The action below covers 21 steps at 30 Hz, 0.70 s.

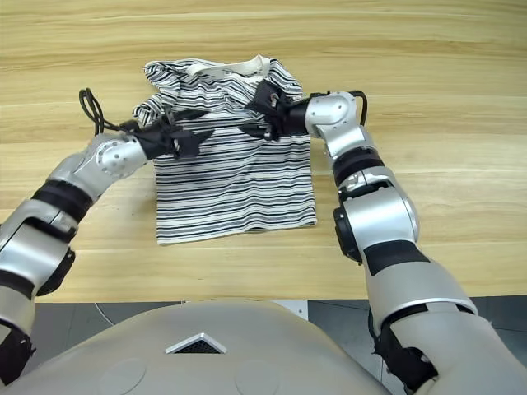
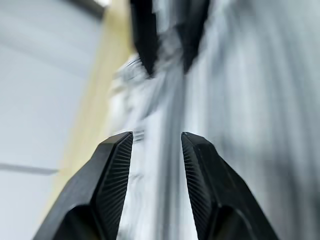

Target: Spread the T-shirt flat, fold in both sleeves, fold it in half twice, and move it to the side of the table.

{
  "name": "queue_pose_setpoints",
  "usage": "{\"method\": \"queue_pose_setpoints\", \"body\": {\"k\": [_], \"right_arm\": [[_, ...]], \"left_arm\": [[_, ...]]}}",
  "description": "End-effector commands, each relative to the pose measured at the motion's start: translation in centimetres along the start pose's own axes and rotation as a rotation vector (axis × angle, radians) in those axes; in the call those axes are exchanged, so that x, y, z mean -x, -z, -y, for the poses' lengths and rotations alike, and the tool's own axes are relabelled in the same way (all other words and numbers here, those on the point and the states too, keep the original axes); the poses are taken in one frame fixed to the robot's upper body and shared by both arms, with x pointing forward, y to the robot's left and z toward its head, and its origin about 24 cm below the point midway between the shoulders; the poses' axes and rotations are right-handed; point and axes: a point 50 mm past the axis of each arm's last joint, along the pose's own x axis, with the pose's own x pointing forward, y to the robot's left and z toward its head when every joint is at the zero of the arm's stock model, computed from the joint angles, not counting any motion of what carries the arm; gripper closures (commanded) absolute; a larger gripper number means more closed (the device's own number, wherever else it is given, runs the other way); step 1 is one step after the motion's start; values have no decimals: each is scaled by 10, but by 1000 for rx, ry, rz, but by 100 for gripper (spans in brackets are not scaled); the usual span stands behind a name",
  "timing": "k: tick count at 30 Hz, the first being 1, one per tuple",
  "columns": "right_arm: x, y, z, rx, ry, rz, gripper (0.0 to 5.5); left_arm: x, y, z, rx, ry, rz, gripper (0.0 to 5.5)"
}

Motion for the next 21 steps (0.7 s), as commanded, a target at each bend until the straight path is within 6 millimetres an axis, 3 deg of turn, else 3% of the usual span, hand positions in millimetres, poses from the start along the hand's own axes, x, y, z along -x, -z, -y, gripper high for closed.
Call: {"method": "queue_pose_setpoints", "body": {"k": [1,4,8,14,17,21], "right_arm": [[45,7,-1,35,-95,36,325],[53,16,-6,64,-97,-42,325],[59,38,-18,219,-121,-278,325],[49,55,-39,285,-244,-382,325],[66,68,-55,277,-374,-461,325],[83,70,-76,234,-506,-487,325]], "left_arm": [[29,3,11,23,253,-36,370],[30,5,26,28,333,-75,370],[28,15,54,-187,454,-185,370],[23,15,95,-373,605,-164,370],[45,4,99,-358,759,-140,370],[74,-21,85,-270,949,-119,370]]}}
